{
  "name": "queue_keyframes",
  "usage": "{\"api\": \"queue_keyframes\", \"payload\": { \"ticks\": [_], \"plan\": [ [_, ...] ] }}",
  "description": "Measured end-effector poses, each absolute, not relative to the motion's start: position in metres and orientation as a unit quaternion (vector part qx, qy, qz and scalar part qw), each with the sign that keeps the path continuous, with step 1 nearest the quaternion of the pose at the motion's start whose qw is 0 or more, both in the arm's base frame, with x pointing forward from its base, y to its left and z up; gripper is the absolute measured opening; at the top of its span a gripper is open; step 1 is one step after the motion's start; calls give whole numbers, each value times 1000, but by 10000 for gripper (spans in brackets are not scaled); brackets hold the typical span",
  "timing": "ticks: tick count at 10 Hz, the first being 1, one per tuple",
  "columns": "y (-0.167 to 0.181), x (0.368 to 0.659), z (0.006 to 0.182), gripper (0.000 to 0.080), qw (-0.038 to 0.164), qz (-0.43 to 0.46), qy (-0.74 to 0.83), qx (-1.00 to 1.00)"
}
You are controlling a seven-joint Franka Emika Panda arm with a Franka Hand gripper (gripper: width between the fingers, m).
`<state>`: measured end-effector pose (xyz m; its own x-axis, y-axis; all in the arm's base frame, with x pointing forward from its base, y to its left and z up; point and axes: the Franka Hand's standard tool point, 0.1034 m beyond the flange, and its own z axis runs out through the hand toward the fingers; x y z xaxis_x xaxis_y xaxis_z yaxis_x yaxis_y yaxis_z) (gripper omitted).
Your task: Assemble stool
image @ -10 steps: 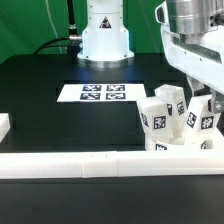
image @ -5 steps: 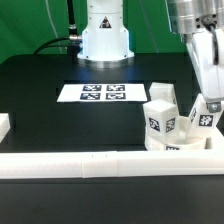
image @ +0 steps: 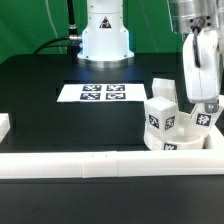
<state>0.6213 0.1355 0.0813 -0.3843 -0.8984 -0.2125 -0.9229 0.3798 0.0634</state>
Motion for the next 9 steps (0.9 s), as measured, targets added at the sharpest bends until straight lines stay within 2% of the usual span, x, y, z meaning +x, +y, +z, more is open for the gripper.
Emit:
{"api": "queue_keyframes", "payload": {
  "ticks": [2,3,4,5,7,9],
  "plan": [
    [136,621,81,334,73,87,821,-560],
    [137,621,81,517,73,87,820,-561],
    [137,622,85,606,76,86,817,-564],
    [139,624,93,606,83,87,818,-563],
    [143,627,126,647,106,89,821,-555],
    [143,625,123,649,105,89,818,-558]
  ]
}}
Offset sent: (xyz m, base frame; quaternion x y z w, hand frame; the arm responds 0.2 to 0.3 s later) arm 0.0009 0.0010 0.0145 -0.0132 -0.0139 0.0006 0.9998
